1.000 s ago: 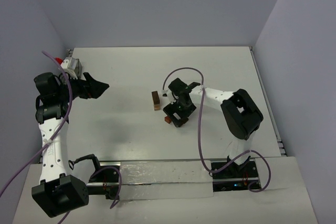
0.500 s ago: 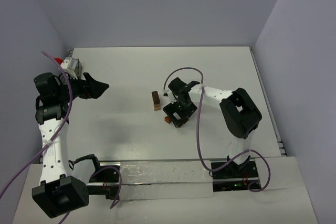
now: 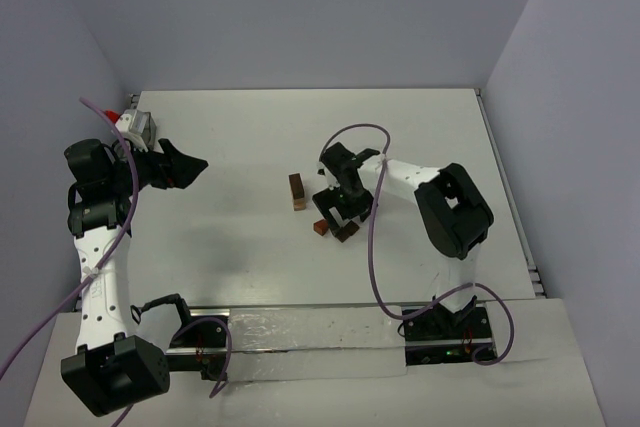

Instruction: Build the wood block tower

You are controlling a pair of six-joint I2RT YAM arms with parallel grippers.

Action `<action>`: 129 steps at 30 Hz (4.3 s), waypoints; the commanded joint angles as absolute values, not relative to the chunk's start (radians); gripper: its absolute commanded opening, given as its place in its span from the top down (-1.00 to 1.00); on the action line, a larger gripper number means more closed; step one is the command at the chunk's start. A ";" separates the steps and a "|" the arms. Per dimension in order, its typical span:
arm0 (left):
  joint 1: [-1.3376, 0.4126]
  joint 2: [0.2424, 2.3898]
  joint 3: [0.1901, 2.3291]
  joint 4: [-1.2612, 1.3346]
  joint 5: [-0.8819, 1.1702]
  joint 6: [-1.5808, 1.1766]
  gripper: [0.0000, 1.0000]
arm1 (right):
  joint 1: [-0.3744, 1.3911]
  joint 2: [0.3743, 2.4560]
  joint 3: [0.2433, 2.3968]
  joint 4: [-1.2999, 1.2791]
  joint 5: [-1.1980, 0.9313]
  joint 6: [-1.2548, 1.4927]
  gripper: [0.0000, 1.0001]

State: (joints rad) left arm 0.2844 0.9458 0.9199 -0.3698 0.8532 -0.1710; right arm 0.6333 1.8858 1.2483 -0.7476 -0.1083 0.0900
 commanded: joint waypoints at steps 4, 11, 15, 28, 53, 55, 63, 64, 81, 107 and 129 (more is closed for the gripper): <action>0.290 0.927 0.916 -0.327 0.883 -0.157 -0.99 | 0.593 1.948 1.308 -0.733 -0.079 0.099 -0.99; 0.289 0.928 0.910 -0.321 0.887 -0.159 -0.98 | 0.577 1.969 1.330 -0.725 -0.087 0.095 -0.99; 0.288 0.931 0.915 -0.322 0.887 -0.156 -0.98 | 0.564 1.993 1.358 -0.740 -0.112 0.108 -0.99; 0.288 0.934 0.910 -0.310 0.888 -0.166 -0.99 | 0.535 2.008 1.374 -0.739 -0.103 0.109 -0.99; 0.290 0.933 0.910 -0.305 0.890 -0.171 -0.99 | 0.525 1.983 1.269 -0.714 -0.092 0.011 -0.99; 0.290 0.931 0.910 -0.302 0.888 -0.172 -0.98 | 0.526 1.977 1.263 -0.713 -0.095 0.002 -0.99; 0.289 0.931 0.905 -0.301 0.888 -0.173 -0.99 | 0.526 1.965 1.246 -0.708 -0.096 -0.044 -0.99; 0.290 0.931 0.905 -0.301 0.888 -0.173 -0.99 | 0.526 1.964 1.244 -0.706 -0.095 -0.046 -0.99; 0.289 0.927 0.897 -0.304 0.890 -0.172 -0.99 | 0.527 1.949 1.220 -0.692 -0.111 -0.080 -0.98; 0.289 0.930 0.894 -0.298 0.891 -0.177 -0.99 | 0.539 2.016 1.278 -0.742 -0.184 0.020 -0.98; 0.288 0.933 0.895 -0.295 0.893 -0.180 -0.98 | 0.561 2.005 1.252 -0.737 -0.192 0.091 -0.98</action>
